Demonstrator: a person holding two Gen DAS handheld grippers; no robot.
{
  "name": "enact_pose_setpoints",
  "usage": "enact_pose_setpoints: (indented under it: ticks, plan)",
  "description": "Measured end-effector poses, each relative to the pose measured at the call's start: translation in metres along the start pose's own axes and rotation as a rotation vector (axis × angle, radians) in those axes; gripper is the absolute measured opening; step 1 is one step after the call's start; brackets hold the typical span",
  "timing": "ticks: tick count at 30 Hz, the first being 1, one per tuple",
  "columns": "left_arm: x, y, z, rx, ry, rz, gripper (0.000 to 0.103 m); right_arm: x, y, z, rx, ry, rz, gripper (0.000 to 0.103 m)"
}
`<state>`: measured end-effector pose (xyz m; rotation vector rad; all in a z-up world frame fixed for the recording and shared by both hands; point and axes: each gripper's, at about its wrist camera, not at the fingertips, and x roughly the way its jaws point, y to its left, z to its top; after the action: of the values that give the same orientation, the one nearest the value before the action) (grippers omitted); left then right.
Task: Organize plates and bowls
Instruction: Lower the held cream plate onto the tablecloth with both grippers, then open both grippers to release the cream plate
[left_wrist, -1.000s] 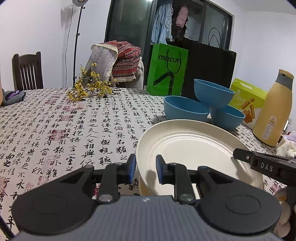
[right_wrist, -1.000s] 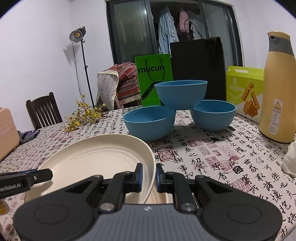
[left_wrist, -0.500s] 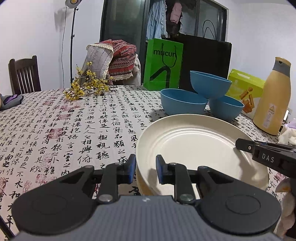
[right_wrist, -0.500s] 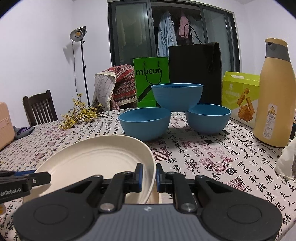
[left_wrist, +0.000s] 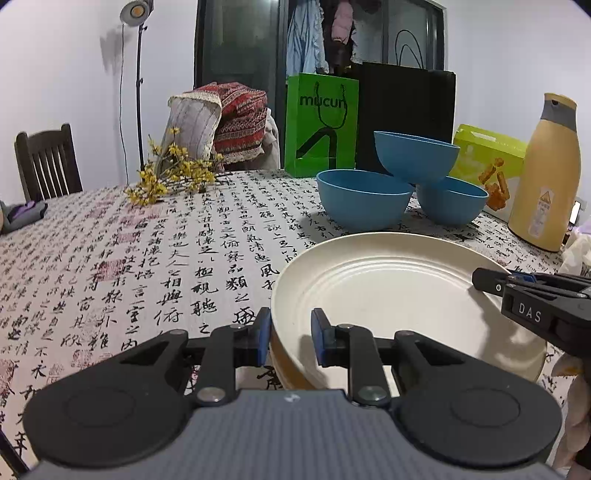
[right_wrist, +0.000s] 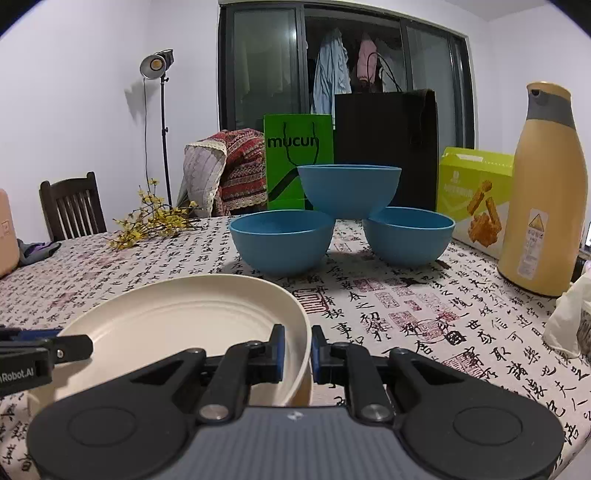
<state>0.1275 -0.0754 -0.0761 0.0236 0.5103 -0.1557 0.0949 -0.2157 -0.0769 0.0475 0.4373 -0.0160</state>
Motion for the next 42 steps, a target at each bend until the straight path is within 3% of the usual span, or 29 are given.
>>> enact_pose_setpoints:
  ticks: [17, 24, 29, 31, 32, 34, 36, 37, 39, 42]
  plan:
    - [0.007, -0.011, -0.013, 0.096, -0.042, 0.054, 0.025, 0.007, 0.007, -0.017, -0.068, -0.039, -0.036, 0.015]
    - [0.008, -0.005, -0.012, 0.072, -0.031, 0.016, 0.030, 0.012, 0.002, -0.019, -0.037, -0.018, -0.016, 0.015]
    - [0.004, 0.008, -0.006, 0.008, -0.024, -0.064, 0.044, 0.011, -0.008, -0.016, 0.031, -0.011, 0.023, 0.017]
    - [-0.001, 0.011, -0.003, -0.004, -0.043, -0.087, 0.067, 0.009, -0.011, -0.013, 0.048, -0.019, 0.032, 0.025]
    - [-0.005, 0.013, -0.001, -0.005, -0.055, -0.098, 0.073, 0.008, -0.013, -0.011, 0.055, -0.026, 0.036, 0.029]
    - [-0.011, 0.016, 0.002, -0.019, -0.085, -0.105, 0.091, 0.007, -0.017, -0.006, 0.063, -0.039, 0.047, 0.050]
    - [-0.017, 0.021, 0.005, -0.040, -0.116, -0.103, 0.103, 0.006, -0.019, -0.003, 0.062, -0.059, 0.059, 0.066]
    - [-0.019, 0.024, 0.006, -0.051, -0.130, -0.101, 0.103, 0.006, -0.021, -0.001, 0.059, -0.071, 0.059, 0.078]
    - [-0.022, 0.031, 0.008, -0.069, -0.147, -0.097, 0.103, 0.006, -0.023, 0.001, 0.053, -0.095, 0.057, 0.092]
    - [-0.022, 0.042, 0.009, -0.095, -0.157, -0.072, 0.103, 0.007, -0.028, 0.004, 0.051, -0.125, 0.061, 0.096]
